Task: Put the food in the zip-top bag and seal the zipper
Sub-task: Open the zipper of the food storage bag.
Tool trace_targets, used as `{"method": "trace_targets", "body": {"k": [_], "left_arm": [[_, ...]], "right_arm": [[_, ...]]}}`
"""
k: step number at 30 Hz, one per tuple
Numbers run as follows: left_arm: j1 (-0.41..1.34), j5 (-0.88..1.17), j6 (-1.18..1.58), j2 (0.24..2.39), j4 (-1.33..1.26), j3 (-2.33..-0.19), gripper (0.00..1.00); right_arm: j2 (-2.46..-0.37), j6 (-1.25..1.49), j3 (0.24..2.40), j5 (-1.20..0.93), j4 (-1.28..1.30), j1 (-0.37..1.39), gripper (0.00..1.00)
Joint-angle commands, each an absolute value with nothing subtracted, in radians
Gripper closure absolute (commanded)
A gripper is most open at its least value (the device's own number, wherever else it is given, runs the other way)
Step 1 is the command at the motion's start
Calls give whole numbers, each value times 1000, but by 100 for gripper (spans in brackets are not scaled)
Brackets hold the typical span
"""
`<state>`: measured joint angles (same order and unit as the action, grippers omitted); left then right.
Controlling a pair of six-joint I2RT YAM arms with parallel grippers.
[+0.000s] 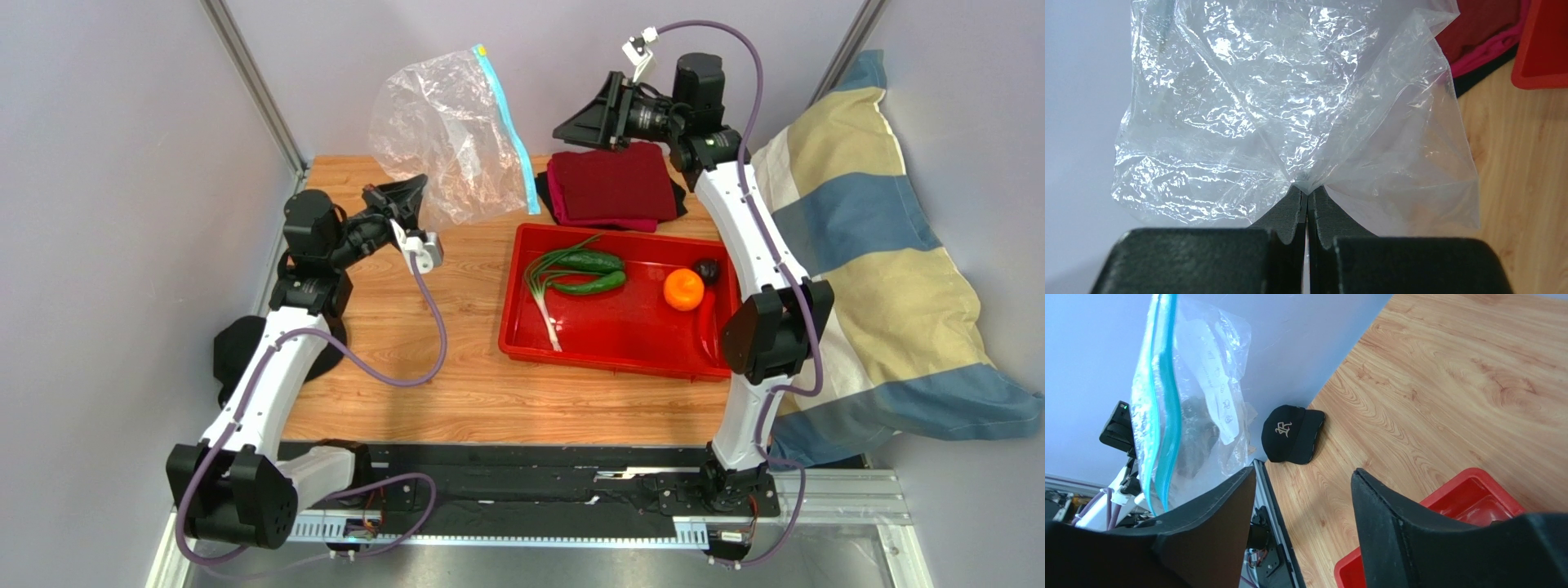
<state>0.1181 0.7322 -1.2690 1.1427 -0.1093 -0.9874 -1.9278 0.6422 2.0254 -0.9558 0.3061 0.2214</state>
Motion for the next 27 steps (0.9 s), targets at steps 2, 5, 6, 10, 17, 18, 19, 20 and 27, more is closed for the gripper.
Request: {"method": "trace_targets", "body": {"k": [2, 5, 6, 10, 17, 18, 19, 20, 27], "left_arm": [[126, 833, -1344, 1104, -149, -1049, 100], [126, 851, -1347, 1088, -173, -1060, 100], [126, 868, -1348, 1082, -176, -1066, 100], [127, 916, -1350, 1040, -176, -1062, 100], [132, 956, -1316, 959, -229, -1034, 100], [132, 956, -1324, 951, -219, -1034, 100], [132, 957, -1331, 943, -210, -1034, 100], [132, 963, -1341, 933, -196, -1034, 100], [133, 970, -1327, 913, -189, -1029, 100]], "right_arm": [[-1847, 549, 2146, -1014, 366, 221, 31], [-1819, 531, 2164, -1009, 388, 225, 20], [-1812, 534, 2166, -1011, 385, 225, 18], [-1761, 543, 2172, -1017, 371, 251, 17], [-1721, 589, 2171, -962, 350, 316, 34], [-1720, 618, 2172, -960, 341, 316, 36], [-1718, 642, 2169, -975, 322, 316, 36], [-1710, 664, 2164, -983, 269, 322, 37], [-1645, 646, 2125, -1029, 241, 409, 35]]}}
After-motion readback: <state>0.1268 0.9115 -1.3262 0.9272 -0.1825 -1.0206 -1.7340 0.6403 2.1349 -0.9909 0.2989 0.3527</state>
